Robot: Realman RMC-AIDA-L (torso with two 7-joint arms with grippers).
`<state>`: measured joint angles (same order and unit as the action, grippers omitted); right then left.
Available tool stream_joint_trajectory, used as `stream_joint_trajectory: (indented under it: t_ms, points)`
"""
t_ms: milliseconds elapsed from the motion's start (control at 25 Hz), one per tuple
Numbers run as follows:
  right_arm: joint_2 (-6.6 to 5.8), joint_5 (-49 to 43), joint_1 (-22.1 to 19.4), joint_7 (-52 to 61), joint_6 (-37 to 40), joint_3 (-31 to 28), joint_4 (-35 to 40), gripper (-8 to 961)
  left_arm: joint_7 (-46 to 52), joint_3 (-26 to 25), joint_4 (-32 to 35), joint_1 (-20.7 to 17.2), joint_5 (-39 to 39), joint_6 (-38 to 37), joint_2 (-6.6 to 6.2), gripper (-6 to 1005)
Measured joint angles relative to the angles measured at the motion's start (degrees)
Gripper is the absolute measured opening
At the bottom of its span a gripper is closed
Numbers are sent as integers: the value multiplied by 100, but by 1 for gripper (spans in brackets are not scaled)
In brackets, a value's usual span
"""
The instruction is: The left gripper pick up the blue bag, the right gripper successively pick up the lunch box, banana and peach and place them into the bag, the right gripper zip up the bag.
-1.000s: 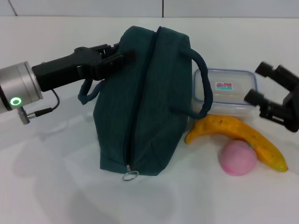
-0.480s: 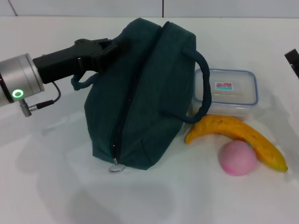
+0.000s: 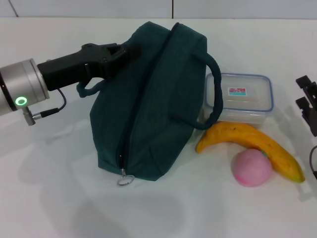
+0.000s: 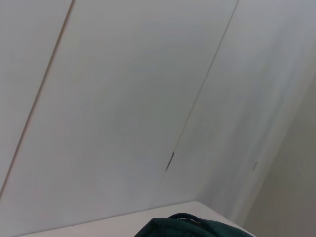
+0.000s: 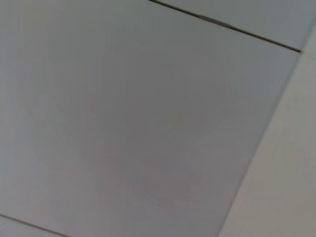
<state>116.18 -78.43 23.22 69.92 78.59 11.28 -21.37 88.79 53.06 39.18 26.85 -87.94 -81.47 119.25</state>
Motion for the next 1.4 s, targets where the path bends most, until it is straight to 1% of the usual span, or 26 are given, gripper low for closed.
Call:
stream_joint_trajectory:
  t_ms: [240,440,880,1040,1200,1400]
  points:
    - [0,-164,103,436,-306,-15,-14,831,2,15,2,-1,-13,-26,8,47]
    - [0,-275,230,585,-469,-48,-85,829,1,19,2,7,-18,-42,11,47]
    - [0,-305,476,840,-613,-301,-288,826,-118,79,2,59,-22,-45,10,47]
    - [0,-377,516,883,-673,-421,-326,824,-143,150,2,88,-22,-43,15,47]
    - [0,-654,516,896,-798,-679,-363,823,-144,179,2,100,-23,-35,17,47]
    - [0,-703,489,898,-815,-764,-367,822,-191,179,2,101,-23,-28,20,47]
